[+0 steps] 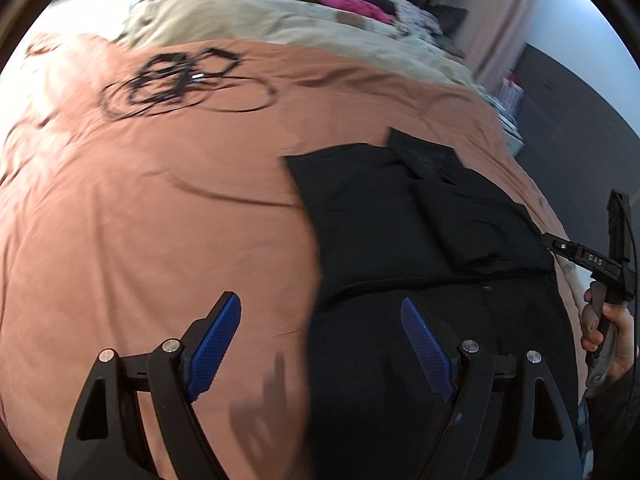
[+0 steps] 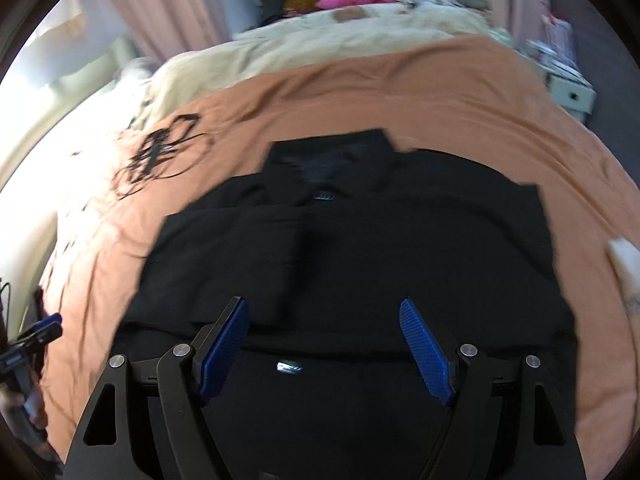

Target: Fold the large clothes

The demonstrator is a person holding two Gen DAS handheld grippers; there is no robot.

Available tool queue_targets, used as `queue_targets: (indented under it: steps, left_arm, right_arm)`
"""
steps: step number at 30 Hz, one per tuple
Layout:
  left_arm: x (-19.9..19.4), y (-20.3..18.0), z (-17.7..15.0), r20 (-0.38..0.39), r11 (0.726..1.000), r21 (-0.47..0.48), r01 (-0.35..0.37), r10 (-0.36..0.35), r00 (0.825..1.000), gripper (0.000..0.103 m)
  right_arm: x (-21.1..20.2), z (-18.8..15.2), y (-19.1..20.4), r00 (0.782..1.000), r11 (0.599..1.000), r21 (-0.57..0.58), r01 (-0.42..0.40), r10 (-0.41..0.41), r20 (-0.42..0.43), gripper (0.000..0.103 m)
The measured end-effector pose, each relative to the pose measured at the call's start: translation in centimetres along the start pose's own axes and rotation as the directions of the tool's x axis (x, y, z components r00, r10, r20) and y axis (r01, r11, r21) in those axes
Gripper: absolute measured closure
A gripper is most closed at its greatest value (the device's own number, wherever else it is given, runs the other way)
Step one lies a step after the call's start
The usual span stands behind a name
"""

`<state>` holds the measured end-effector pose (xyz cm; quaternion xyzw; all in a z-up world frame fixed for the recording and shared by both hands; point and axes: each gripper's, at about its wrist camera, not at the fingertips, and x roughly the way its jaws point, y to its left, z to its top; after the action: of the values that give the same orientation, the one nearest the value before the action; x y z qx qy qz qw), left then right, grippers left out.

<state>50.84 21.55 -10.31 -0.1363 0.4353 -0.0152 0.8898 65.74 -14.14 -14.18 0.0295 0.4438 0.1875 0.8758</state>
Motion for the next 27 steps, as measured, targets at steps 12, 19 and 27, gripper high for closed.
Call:
queue_targets:
  steps: [12,19,27]
  left_arm:
    - [6.4,-13.3,3.9,-0.062,0.987,0.148,0.064,-0.056,0.997,0.02]
    - [10.8,-18.3,4.4,-0.119,0.979,0.187,0.086,-0.064,0.991,0.02]
    - [15.3,-22.5,3.2,-0.189,0.956,0.292,-0.003,0.061,0.98,0.02]
  right_arm:
    - [-0.8,-0.4,-13.7,0.993,0.974,0.196,0.113,-0.119,0.02,0.081]
    - [1.5,-1.5,-17.6,0.993,0.963,0.245,0.116,-0.113,-0.026,0.088]
    - [3.0,-2.9,-17.8,0.99,0.976,0.175,0.131,-0.121,-0.066,0.088]
